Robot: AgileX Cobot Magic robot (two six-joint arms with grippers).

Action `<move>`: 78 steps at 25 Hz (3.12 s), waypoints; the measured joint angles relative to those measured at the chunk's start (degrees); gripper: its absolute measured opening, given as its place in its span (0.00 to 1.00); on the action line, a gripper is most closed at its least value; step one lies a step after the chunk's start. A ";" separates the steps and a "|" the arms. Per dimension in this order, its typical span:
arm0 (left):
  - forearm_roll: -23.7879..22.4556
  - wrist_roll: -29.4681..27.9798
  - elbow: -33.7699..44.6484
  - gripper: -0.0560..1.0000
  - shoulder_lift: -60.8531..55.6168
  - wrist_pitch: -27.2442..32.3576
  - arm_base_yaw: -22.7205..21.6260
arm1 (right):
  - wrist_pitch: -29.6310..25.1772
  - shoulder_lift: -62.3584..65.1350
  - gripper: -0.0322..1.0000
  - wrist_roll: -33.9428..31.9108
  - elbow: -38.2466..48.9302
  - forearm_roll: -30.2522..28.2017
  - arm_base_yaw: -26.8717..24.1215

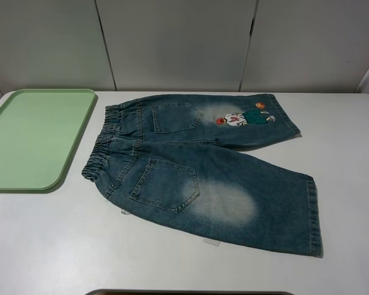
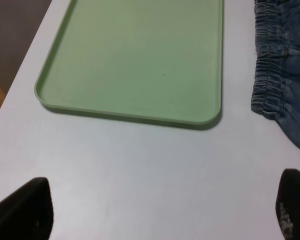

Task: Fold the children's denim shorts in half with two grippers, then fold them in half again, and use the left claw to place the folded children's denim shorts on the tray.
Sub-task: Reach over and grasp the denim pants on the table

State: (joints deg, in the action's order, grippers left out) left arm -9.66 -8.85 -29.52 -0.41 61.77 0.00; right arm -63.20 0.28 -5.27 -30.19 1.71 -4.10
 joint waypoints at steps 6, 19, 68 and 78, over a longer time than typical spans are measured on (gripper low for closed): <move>0.00 0.00 0.00 0.88 0.00 0.00 0.00 | 0.03 0.00 0.70 0.00 0.00 0.00 0.00; 0.00 0.06 0.00 0.88 0.00 -0.24 0.00 | -0.09 0.00 0.70 0.00 0.00 3.31 0.00; 2.71 43.83 -22.02 0.86 75.11 -4.29 35.83 | 18.39 -63.18 0.70 40.64 -9.47 8.75 26.93; 3.38 54.33 -22.02 0.86 88.33 -11.97 35.83 | 18.29 -70.09 0.70 48.72 -8.95 2.22 27.97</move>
State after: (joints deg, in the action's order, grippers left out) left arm -6.28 45.48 -51.54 87.92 49.80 35.83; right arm -44.91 -69.80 43.46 -39.14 3.93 23.87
